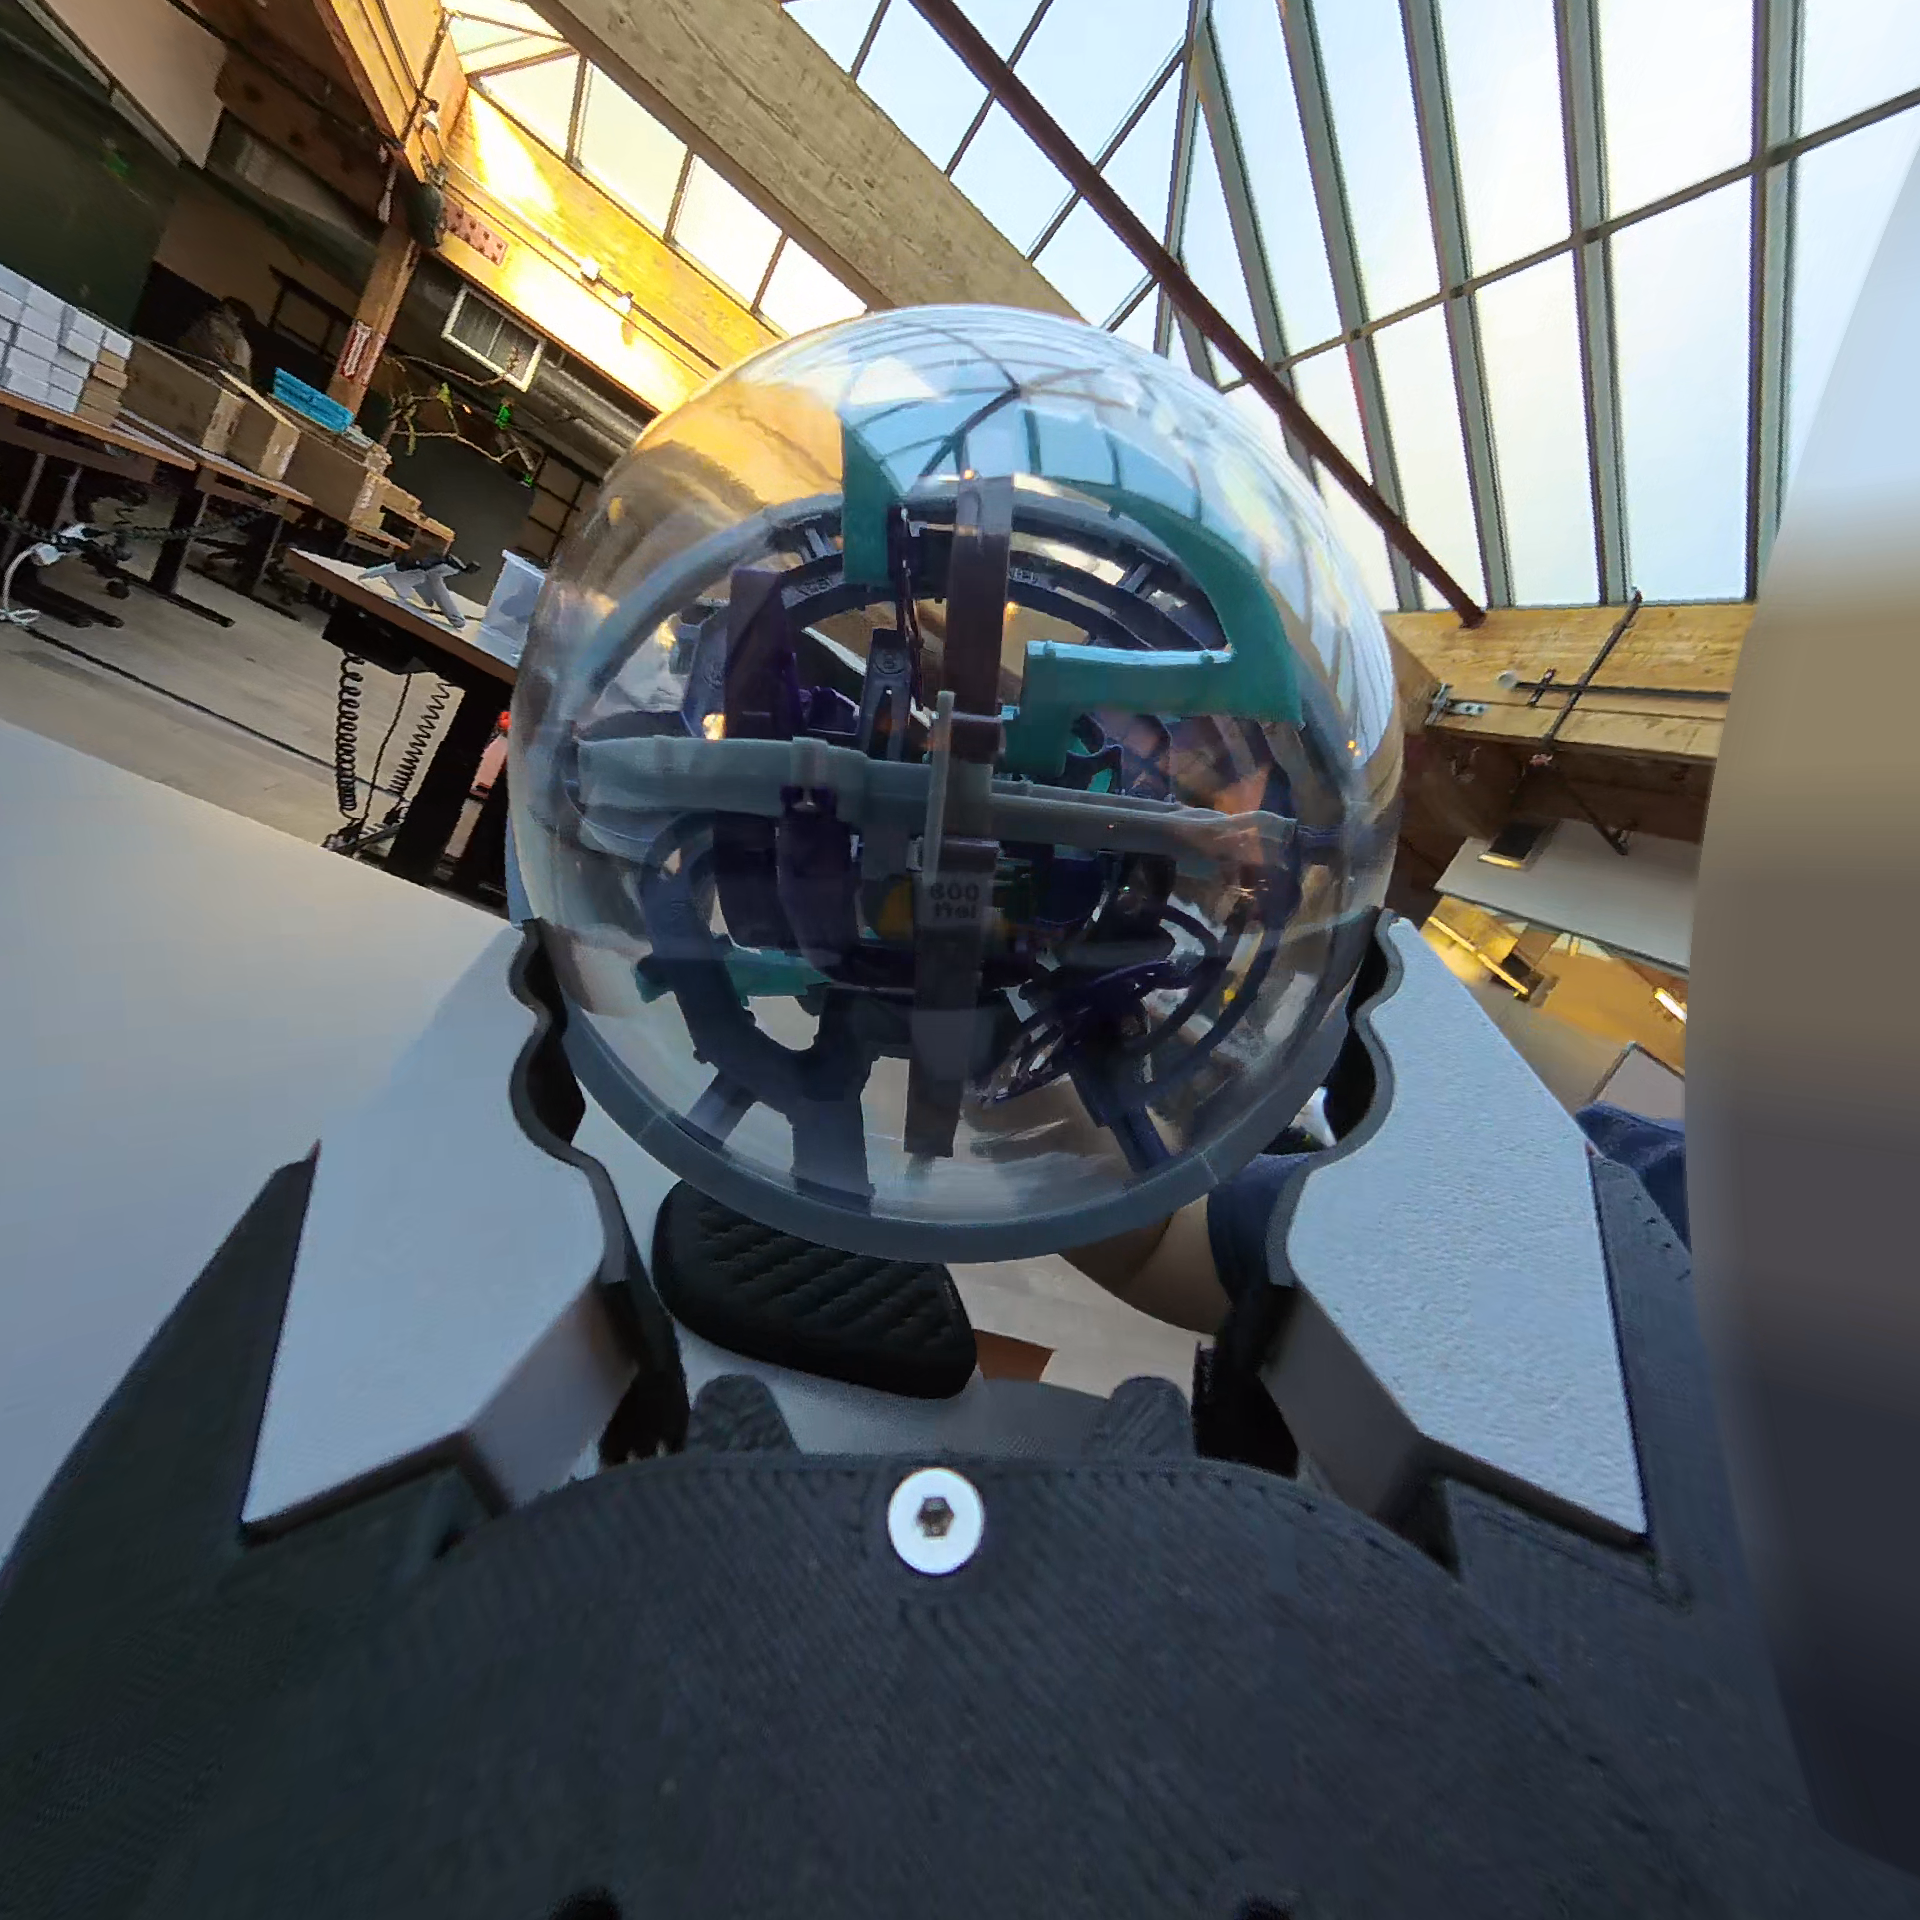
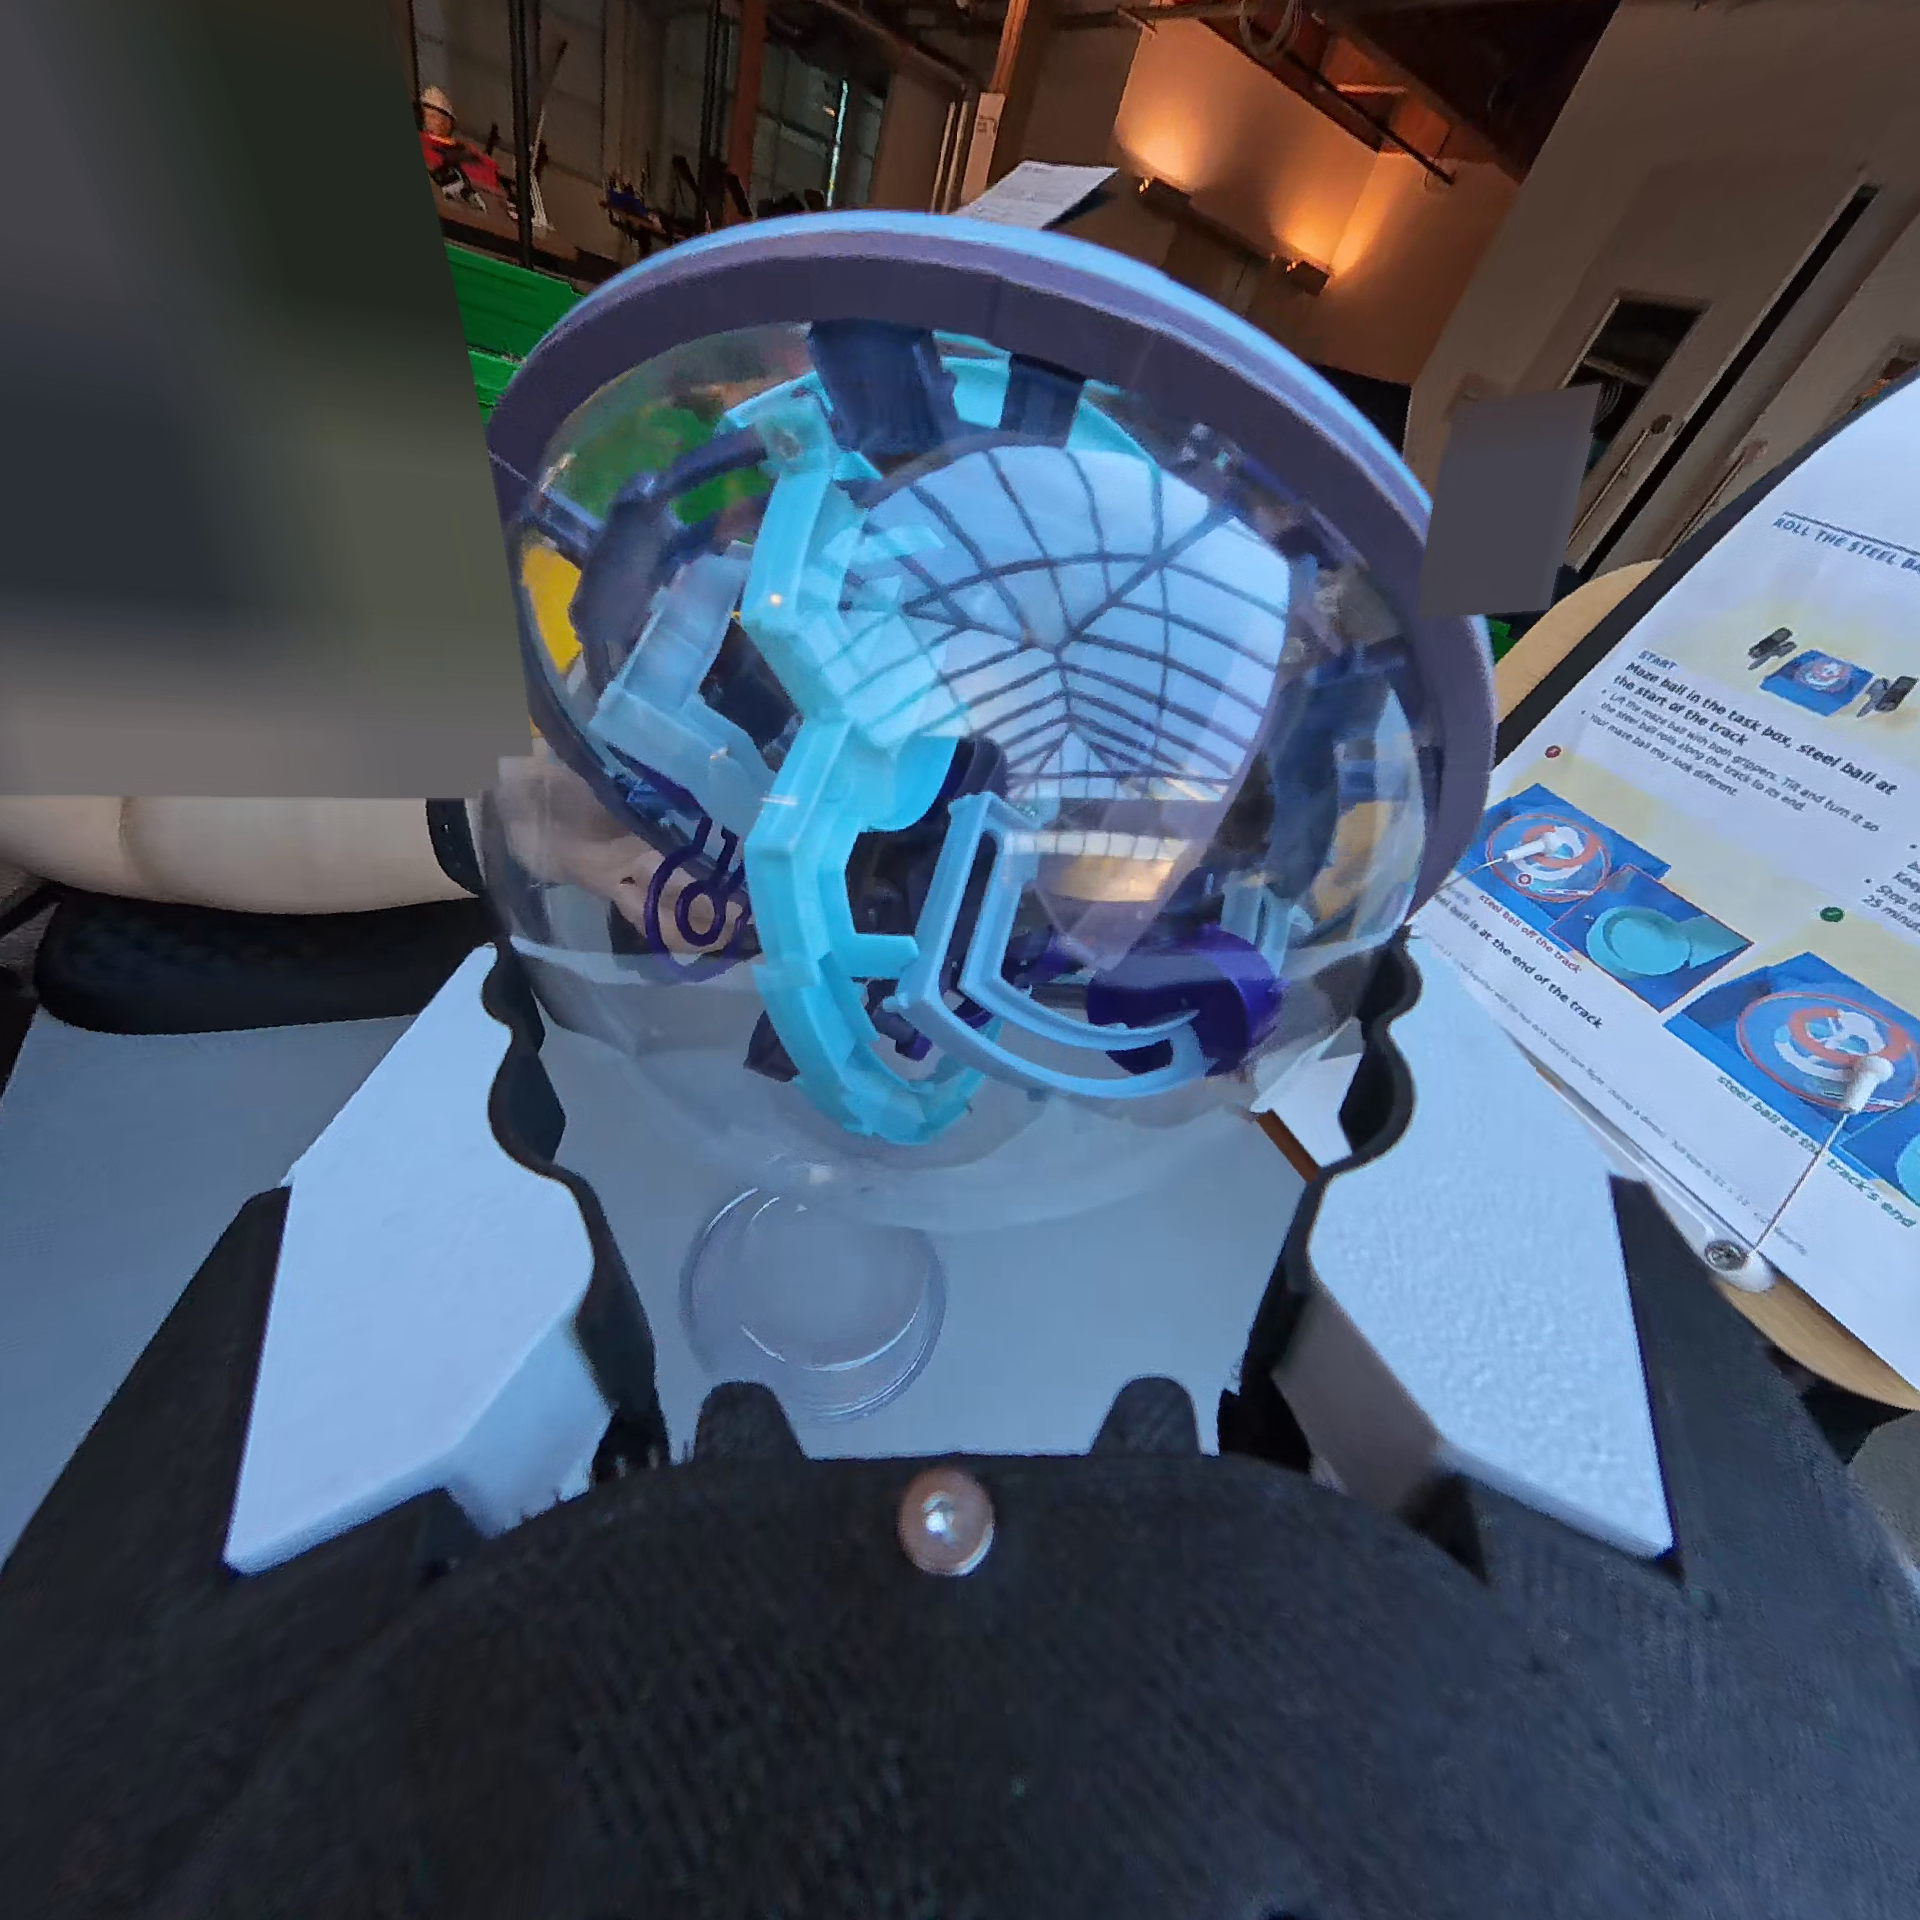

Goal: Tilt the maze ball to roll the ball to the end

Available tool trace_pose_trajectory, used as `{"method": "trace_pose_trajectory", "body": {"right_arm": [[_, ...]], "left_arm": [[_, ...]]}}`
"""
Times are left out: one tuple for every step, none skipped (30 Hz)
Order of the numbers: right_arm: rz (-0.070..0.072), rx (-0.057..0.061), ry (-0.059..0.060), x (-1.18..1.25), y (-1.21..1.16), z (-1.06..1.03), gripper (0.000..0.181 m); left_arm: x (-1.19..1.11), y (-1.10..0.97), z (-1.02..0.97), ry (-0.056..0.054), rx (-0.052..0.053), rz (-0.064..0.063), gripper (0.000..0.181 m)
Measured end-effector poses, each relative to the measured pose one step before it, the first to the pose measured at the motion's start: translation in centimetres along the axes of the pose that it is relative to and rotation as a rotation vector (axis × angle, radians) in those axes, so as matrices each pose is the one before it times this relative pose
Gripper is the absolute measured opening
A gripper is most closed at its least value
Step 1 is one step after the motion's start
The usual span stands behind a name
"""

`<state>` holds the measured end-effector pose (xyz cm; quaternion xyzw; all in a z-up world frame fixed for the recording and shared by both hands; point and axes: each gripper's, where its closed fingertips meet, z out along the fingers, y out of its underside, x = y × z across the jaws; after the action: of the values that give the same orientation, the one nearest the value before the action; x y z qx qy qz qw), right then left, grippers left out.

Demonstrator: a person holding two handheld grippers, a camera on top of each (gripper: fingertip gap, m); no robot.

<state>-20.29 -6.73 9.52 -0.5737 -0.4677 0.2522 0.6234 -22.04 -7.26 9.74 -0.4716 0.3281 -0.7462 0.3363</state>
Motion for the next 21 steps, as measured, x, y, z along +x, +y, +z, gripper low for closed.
{"method": "trace_pose_trajectory", "body": {"right_arm": [[-0.0189,0.0099,0.0012,-0.051,0.144,0.087,0.154],[-0.02,0.0039,0.0038,-0.039,0.229,0.11,0.154],[-0.0122,-0.0016,0.0052,0.005,0.296,0.132,0.154],[-0.0019,-0.0064,0.0055,0.054,0.349,0.144,0.154],[0.0011,-0.0052,0.0047,0.068,0.318,0.14,0.154],[0.0011,-0.0014,0.0042,0.066,0.259,0.123,0.154],[0.0026,0.002,0.003,0.055,0.199,0.106,0.154],[0.0021,0.0033,0.0031,0.036,0.131,0.1,0.154],[-0.0013,0.004,0.0038,0.003,0.098,0.086,0.154],[-0.0038,0.0013,0.0039,-0.003,0.093,0.089,0.154],[-0.0073,-0.0044,0.0042,-0.021,0.184,0.096,0.154],[-0.0085,-0.0124,0.005,-0.017,0.303,0.116,0.154],[-0.0079,-0.0163,0.0051,-0.042,0.395,0.137,0.154],[-0.0067,-0.0195,0.004,-0.054,0.492,0.142,0.154],[-0.0055,-0.0187,0.0042,-0.061,0.507,0.152,0.154],[-0.0028,-0.0102,0.0037,-0.081,0.41,0.136,0.154],[0.0016,-0.0033,0.0029,-0.097,0.301,0.114,0.154],[0.0043,0.0024,0.0026,-0.091,0.199,0.089,0.154],[0.0065,0.0051,0.0001,-0.076,0.144,0.04,0.154],[0.0099,0.006,-0.0031,-0.081,0.097,0.007,0.155],[0.0104,0.0035,-0.0029,-0.054,0.126,0.026,0.155]], "left_arm": [[-0.01,0.051,-0.104,-0.0098,-0.0128,0.0275,0.146],[-0.057,0.044,-0.124,-0.0099,-0.0109,0.0282,0.145],[-0.109,0.003,-0.137,-0.0123,-0.0079,0.0223,0.145],[-0.162,-0.026,-0.122,-0.0149,-0.0051,0.0149,0.145],[-0.168,-0.044,-0.102,-0.0152,-0.0037,0.011,0.145],[-0.153,-0.049,-0.072,-0.0136,-0.0027,0.009,0.145],[-0.116,-0.038,-0.067,-0.0115,-0.0027,0.0067,0.145],[-0.096,-0.032,-0.055,-0.0085,-0.0029,0.0057,0.145],[-0.055,-0.022,-0.066,-0.0057,-0.0028,0.0065,0.145],[-0.042,0.009,-0.076,-0.0048,-0.0044,0.0089,0.145],[-0.055,0.025,-0.084,-0.0065,-0.0073,0.0134,0.145],[-0.083,0.069,-0.108,-0.0096,-0.0105,0.0185,0.145],[-0.12,0.117,-0.103,-0.0123,-0.0144,0.0223,0.145],[-0.131,0.188,-0.109,-0.0137,-0.019,0.0228,0.145],[-0.15,0.249,-0.088,-0.0125,-0.0206,0.0202,0.145],[-0.141,0.261,-0.086,-0.009,-0.018,0.0175,0.145],[-0.111,0.236,-0.08,-0.0049,-0.0126,0.0136,0.145],[-0.099,0.193,-0.059,-0.0012,-0.0064,0.0071,0.145],[-0.083,0.191,-0.033,0.0007,-0.0046,0.0031,0.145],[-0.09,0.189,-0.014,0.0006,-0.005,0.0041,0.145],[-0.103,0.171,-0.006,-0.0007,-0.0042,0.0052,0.145]]}}
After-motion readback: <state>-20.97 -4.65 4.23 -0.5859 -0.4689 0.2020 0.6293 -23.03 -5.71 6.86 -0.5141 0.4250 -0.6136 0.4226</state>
